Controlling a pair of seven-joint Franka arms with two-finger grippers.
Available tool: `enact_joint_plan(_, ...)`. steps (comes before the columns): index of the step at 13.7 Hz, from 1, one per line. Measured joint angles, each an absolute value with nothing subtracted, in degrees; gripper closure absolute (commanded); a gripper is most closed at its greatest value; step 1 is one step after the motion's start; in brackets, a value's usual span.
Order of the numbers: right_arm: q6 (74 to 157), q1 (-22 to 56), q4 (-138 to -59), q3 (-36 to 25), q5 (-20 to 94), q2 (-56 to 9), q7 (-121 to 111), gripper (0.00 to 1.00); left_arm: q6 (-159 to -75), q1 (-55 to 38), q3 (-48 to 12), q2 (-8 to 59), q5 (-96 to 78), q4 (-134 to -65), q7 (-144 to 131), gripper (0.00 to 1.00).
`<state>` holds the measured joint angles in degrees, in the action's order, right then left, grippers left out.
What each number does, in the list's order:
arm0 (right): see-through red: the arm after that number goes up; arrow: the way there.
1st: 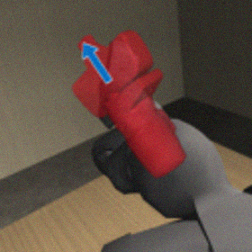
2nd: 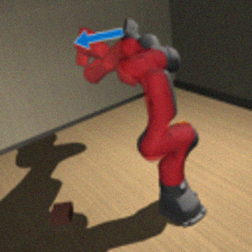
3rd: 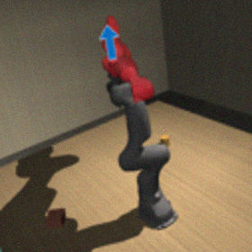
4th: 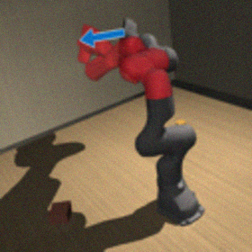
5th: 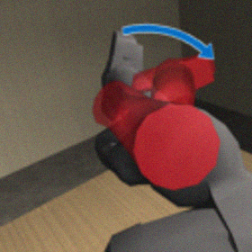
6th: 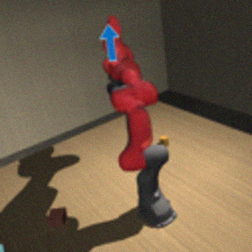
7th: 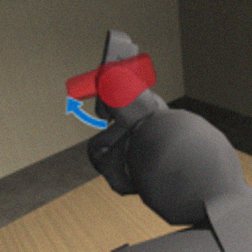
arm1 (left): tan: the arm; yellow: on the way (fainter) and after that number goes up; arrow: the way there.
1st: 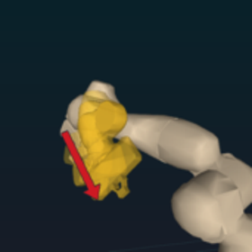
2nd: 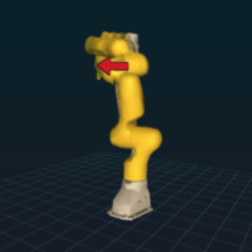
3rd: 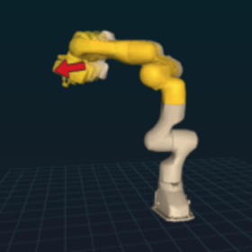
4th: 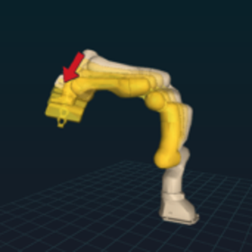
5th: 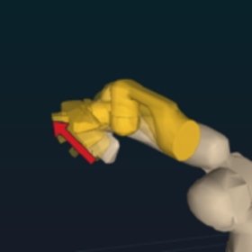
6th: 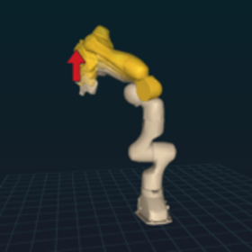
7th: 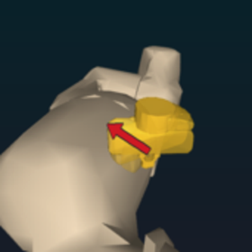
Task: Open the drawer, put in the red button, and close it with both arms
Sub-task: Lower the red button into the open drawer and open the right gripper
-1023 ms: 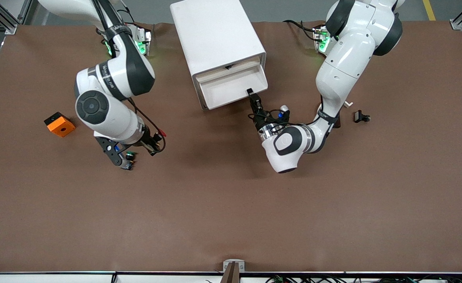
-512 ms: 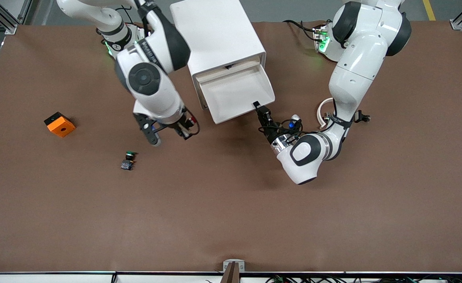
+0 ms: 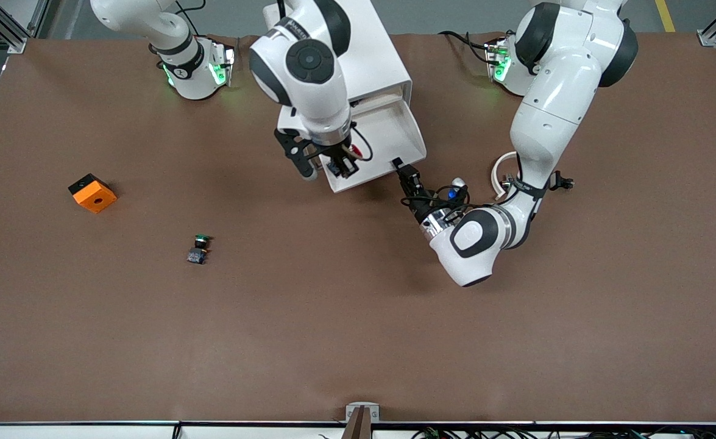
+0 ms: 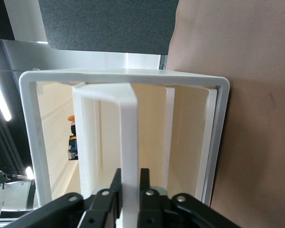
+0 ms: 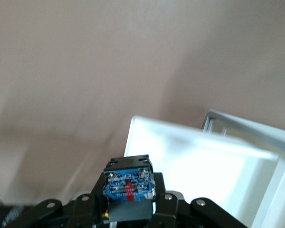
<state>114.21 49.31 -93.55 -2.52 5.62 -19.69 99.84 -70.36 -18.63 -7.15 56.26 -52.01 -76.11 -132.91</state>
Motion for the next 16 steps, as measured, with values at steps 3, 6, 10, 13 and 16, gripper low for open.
enact_joint_plan(3,115.91,52.47,-93.57,-2.53,5.62,-21.06,99.88,1.00,-70.36,-18.61,-7.04,56.31,-52.01,-76.28,-132.91,0.07)
enact_joint_plan(6,117.73,54.65,-93.54,-2.53,5.61,-23.42,99.90,1.00,-70.36,-18.76,-7.04,56.36,-52.01,-76.41,-132.91,0.00)
enact_joint_plan(10,118.26,56.32,-92.03,-2.56,5.58,-26.26,99.77,1.00,-70.36,-18.84,-7.05,56.35,-52.01,-76.24,-132.48,0.00)
enact_joint_plan(13,118.23,57.51,-91.74,-2.56,5.54,-26.70,99.73,1.00,-70.36,-18.54,-7.04,56.11,-52.00,-75.80,-130.89,0.00)
enact_joint_plan(16,118.21,58.39,-91.63,-2.58,5.52,-26.71,99.73,1.00,-70.37,-17.52,-6.99,55.05,-51.05,-75.49,-128.60,0.00)
